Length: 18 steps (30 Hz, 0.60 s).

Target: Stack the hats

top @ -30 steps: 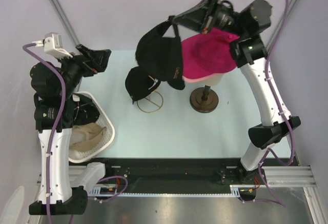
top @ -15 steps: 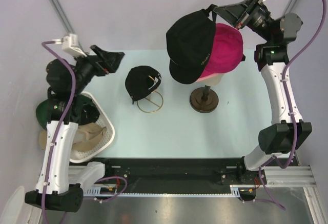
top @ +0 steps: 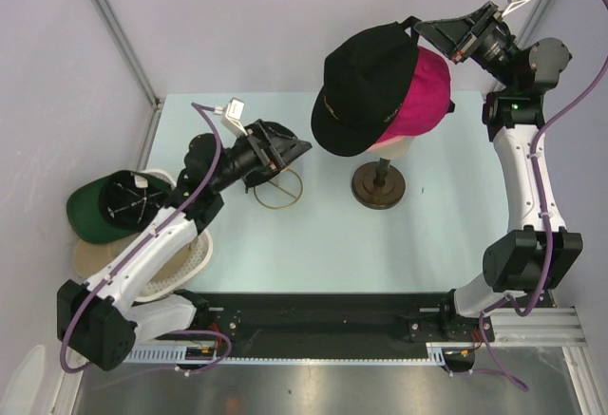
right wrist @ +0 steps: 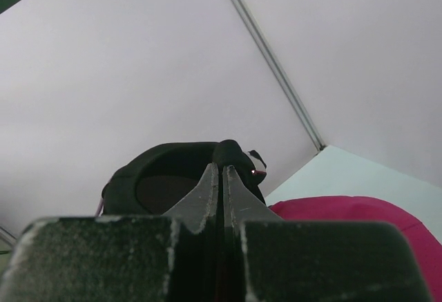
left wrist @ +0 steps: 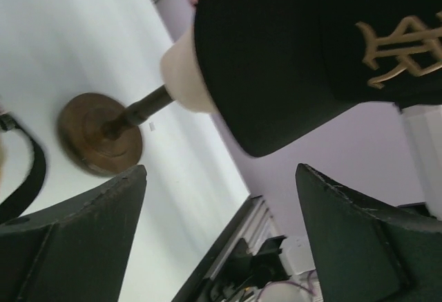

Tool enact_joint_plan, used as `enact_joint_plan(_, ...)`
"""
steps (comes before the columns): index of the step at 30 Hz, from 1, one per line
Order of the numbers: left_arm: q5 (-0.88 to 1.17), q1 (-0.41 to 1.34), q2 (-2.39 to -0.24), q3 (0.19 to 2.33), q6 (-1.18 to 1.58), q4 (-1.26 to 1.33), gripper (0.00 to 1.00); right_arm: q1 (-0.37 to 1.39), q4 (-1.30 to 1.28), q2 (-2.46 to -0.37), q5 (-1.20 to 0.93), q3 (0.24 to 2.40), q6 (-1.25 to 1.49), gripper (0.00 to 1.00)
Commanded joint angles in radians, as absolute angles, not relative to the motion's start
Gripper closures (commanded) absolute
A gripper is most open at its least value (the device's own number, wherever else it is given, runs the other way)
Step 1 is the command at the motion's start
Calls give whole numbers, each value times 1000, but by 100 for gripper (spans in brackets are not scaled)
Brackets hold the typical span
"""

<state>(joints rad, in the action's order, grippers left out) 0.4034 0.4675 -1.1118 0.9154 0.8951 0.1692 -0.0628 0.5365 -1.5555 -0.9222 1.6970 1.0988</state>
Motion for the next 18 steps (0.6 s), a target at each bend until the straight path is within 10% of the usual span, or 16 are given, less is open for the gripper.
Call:
enact_joint_plan(1,394,511,-1155,916,1023,451,9,-67,592,-1502,-902,1683,1085,100)
enact_joint_plan(18,408,541,-1269,983,1037,545,49,-69,575,-1471,-907,1631,1065,100)
